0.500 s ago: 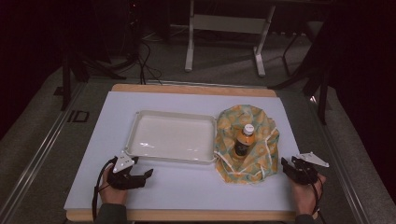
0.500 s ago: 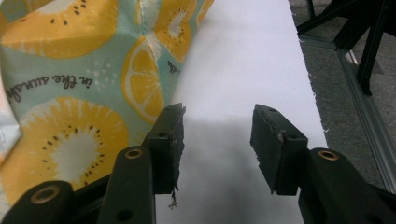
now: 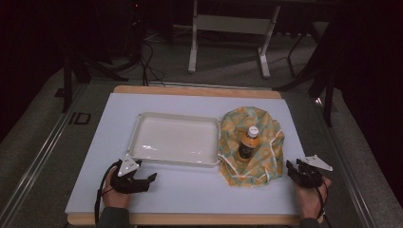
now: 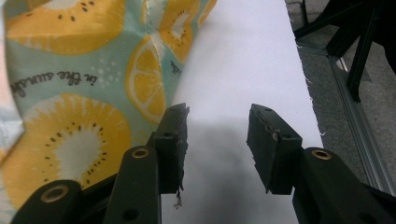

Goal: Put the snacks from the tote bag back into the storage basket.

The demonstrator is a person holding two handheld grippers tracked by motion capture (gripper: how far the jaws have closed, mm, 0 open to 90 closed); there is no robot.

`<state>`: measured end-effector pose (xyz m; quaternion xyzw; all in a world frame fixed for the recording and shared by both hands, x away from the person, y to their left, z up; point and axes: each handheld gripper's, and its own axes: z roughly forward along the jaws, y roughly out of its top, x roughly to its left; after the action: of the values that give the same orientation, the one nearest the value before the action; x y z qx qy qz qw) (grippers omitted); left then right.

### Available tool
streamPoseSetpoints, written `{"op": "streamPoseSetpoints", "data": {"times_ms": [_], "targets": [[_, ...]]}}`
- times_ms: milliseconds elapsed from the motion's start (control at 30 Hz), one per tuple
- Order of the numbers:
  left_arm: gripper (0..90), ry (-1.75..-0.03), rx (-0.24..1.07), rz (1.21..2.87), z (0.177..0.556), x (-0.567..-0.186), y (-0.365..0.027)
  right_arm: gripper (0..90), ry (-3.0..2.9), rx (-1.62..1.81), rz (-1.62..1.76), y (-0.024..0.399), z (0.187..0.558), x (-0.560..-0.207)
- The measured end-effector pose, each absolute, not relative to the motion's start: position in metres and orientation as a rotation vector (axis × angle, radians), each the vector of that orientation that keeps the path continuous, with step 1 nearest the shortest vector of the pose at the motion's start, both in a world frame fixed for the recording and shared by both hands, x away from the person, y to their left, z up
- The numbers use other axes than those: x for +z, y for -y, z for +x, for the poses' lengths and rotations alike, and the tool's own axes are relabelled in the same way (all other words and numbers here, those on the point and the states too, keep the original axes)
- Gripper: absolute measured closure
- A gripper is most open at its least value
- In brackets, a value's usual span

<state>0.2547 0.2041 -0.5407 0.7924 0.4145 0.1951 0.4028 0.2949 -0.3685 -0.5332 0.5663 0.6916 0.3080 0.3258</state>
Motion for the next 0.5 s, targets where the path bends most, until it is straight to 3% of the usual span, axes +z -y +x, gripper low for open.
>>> {"op": "streamPoseSetpoints", "data": {"times_ms": [200,500], "targets": [[23.2,-1.049,0.482,1.998,0.255,-0.541,-0.205,53.7,-1.818,0.834,1.490,0.371,0.293,-0.531],[23.2,-1.050,0.492,1.985,0.254,-0.540,-0.206,58.1,-1.843,0.831,1.444,0.368,0.288,-0.522]]}}
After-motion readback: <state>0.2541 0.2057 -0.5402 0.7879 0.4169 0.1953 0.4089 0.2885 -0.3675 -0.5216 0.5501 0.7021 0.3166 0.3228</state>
